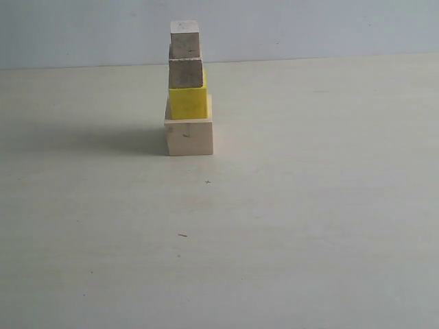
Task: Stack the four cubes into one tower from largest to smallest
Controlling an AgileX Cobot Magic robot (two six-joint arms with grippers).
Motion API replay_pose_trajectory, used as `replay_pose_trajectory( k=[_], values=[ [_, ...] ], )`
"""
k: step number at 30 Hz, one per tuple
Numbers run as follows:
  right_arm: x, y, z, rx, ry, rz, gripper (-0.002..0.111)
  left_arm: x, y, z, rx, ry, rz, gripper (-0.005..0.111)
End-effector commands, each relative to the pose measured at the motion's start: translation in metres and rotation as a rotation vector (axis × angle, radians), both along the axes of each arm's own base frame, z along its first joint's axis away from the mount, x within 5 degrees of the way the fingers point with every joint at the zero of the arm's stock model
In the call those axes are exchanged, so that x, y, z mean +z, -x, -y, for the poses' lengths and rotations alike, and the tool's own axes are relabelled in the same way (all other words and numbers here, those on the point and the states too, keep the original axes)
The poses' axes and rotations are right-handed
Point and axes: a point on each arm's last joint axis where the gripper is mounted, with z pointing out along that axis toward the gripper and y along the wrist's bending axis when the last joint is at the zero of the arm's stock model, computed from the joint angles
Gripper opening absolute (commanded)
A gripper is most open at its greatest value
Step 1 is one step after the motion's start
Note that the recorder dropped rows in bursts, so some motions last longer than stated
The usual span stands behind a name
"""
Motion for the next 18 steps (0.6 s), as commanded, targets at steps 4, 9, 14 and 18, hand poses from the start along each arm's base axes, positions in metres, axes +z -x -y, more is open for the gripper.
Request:
replay_pose_trajectory(
  k=[4,9,14,18],
  values=[
    [-0.0013,0.0001,-0.0002,0.003,0.000,0.001,0.000,0.0025,-0.0011,0.0012,-0.029,-0.034,0.046,0.010],
    [-0.0013,0.0001,-0.0002,0.003,0.000,0.001,0.000,0.0029,-0.0012,0.0012,-0.033,-0.046,0.050,0.010],
    [-0.0013,0.0001,-0.0002,0.003,0.000,0.001,0.000,0.0030,-0.0012,0.0012,-0.036,-0.056,0.052,0.010],
    [-0.0013,0.0001,-0.0002,0.003,0.000,0.001,0.000,0.0030,-0.0012,0.0012,-0.036,-0.056,0.052,0.010]
  ],
)
